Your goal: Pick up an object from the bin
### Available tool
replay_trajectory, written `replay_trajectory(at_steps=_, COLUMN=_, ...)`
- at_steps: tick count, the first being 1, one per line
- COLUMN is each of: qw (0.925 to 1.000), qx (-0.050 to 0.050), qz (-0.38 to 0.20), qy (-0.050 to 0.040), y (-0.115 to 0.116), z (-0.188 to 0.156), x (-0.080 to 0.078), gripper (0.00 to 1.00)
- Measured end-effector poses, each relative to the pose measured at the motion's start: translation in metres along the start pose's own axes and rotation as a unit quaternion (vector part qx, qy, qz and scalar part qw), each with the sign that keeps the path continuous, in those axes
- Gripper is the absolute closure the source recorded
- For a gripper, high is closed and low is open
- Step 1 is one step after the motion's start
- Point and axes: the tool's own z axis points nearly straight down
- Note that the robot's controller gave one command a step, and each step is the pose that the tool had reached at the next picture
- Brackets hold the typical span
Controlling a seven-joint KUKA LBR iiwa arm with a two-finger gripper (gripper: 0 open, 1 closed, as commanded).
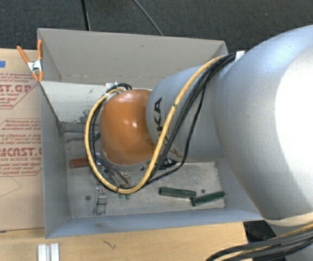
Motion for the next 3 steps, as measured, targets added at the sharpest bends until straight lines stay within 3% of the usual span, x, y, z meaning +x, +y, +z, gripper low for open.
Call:
replay_trajectory(at_steps=1, qw=1.0, qx=-0.001, qz=0.001, qy=-0.0033, y=-0.001, z=-0.004, x=-0.002, gripper=0.0)
replay_trajectory(at_steps=2, qw=0.9994, qx=-0.001, qz=0.035, qy=-0.0041, y=0.002, z=0.002, x=-0.015, gripper=0.0)
replay_trajectory(at_steps=3, qw=0.999, qx=-0.002, qz=0.044, qy=-0.007, y=0.006, z=0.04, x=-0.066, gripper=0.0)
